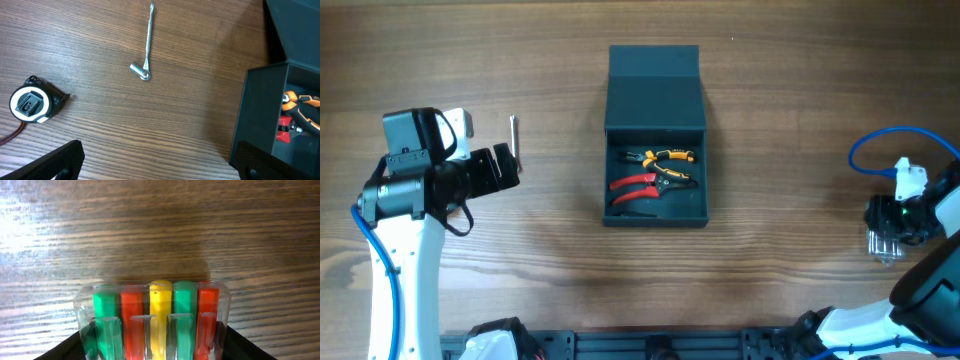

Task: Pack container
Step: 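Lower and close the right gripper on the clear screwdriver case, then carry the screwdriver case into the green box and release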

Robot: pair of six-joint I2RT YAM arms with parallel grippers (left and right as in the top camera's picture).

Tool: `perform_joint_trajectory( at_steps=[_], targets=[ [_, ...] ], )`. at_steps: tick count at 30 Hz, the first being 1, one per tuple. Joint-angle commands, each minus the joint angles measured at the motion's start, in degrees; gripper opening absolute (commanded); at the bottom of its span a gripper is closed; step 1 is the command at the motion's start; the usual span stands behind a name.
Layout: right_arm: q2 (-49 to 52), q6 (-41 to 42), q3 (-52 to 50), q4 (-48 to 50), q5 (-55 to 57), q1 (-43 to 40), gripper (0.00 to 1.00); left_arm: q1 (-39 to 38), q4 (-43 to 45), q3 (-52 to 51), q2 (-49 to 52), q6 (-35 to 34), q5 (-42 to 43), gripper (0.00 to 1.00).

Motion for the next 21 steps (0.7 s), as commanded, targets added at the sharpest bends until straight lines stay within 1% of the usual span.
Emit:
perform_joint_trajectory(
  at_steps=[1, 2, 7, 12, 17, 21],
  targets=[
    [1.14, 3.89, 0.09, 0.48, -3.26, -0.02, 0.09, 0.35, -0.04, 1.20, -0.09, 0.35, 1.09, 1.00],
    [1.09, 4.66, 0.44, 0.50, -3.34, -0.02, 0.04, 0.35, -0.02, 1.20, -0.09, 0.35, 1.09, 1.00],
    [0.66, 8.98, 3.45, 0.13, -6.54, 0.28, 0.04, 0.35, -0.02, 1.20, -0.09, 0.76, 1.09, 1.00],
    [0.28, 12.02, 10.64, -2.99, -10.73, 4.39, 0.04, 0.35, 0.00, 1.20, -0.09, 0.79, 1.09, 1.00],
    [0.28, 14.10, 22.91, -11.13, -11.63, 12.59, 0.04, 0.35, 0.04, 1.20, -0.09, 0.96, 1.09, 1.00],
    [0.28, 14.23, 36.20, -20.06, -11.89, 23.74, 0.04, 0.35, 0.04, 1.20, -0.09, 0.96, 1.09, 1.00]
  ],
)
